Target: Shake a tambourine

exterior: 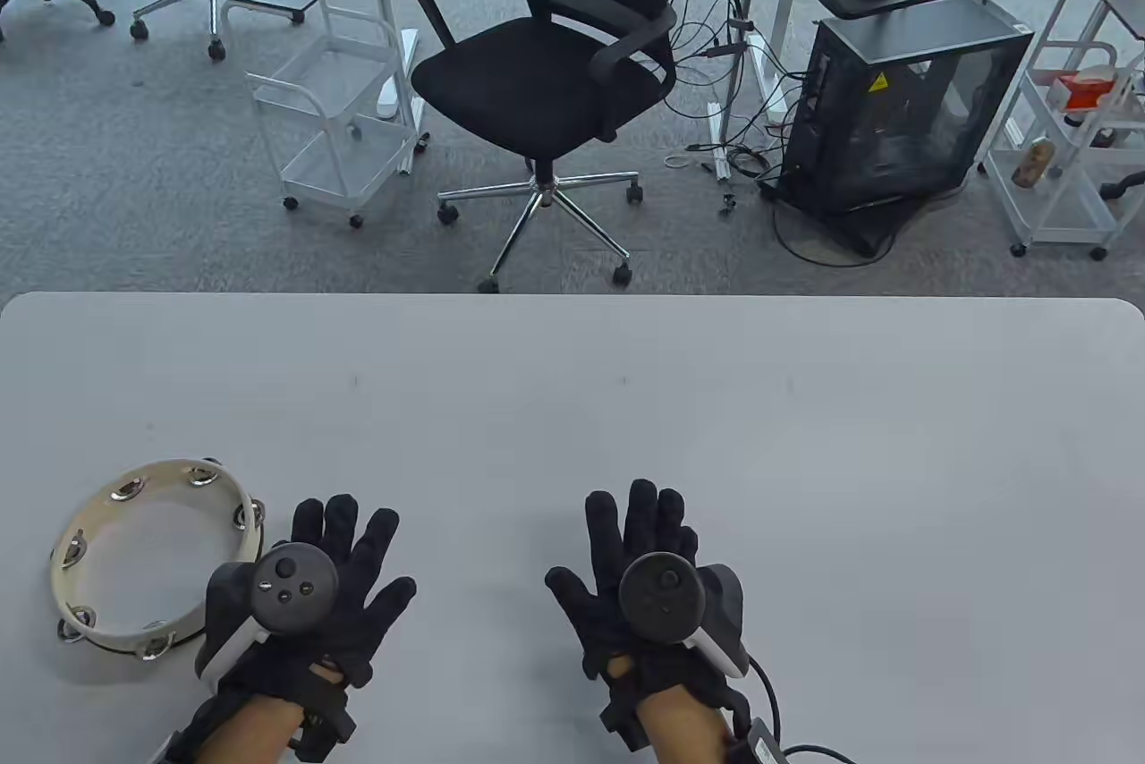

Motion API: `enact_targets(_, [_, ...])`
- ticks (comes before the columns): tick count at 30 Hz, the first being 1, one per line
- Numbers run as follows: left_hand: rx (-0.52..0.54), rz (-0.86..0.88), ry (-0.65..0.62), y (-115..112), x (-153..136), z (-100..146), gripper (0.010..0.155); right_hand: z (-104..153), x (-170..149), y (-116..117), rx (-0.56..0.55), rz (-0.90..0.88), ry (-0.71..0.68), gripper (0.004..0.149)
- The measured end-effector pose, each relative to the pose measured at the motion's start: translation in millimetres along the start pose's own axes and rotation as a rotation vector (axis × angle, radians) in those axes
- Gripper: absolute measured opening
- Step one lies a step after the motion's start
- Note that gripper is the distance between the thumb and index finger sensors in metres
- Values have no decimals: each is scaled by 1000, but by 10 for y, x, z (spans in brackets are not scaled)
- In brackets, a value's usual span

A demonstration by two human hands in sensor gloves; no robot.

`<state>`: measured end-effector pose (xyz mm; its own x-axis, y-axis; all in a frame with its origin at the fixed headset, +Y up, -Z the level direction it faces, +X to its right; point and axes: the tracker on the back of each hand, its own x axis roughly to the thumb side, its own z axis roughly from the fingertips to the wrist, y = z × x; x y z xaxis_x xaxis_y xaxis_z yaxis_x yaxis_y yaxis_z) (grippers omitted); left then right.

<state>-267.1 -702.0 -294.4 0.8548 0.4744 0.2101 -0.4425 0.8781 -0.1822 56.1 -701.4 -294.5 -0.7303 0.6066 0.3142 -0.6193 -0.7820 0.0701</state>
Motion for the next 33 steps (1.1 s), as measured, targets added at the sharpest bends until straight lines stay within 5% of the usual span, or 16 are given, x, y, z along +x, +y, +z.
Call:
enact_targets(10, [22, -18, 84, 47, -114, -13, 77, -2, 21, 11, 13, 1, -7, 87])
enact_targets(14, [7, -96, 334, 154, -429, -25, 87, -4, 24, 19, 42, -1, 6, 87])
enact_targets(17, [-95, -166, 647, 215, -885, 6, 94, -1, 34, 23, 59, -3, 12, 88])
enact_targets(20, [-212, -151, 791, 170, -1206, 18, 93, -9, 51, 42, 80, -2, 12, 88])
enact_targets(29, [-125, -232, 813, 119, -1330, -58, 50, -28, 70, 110, 130, -9, 8, 89])
enact_targets(33, [-33, -242, 757, 172, -1296, -41, 47, -37, 73, 105, 115, -28, 1, 89])
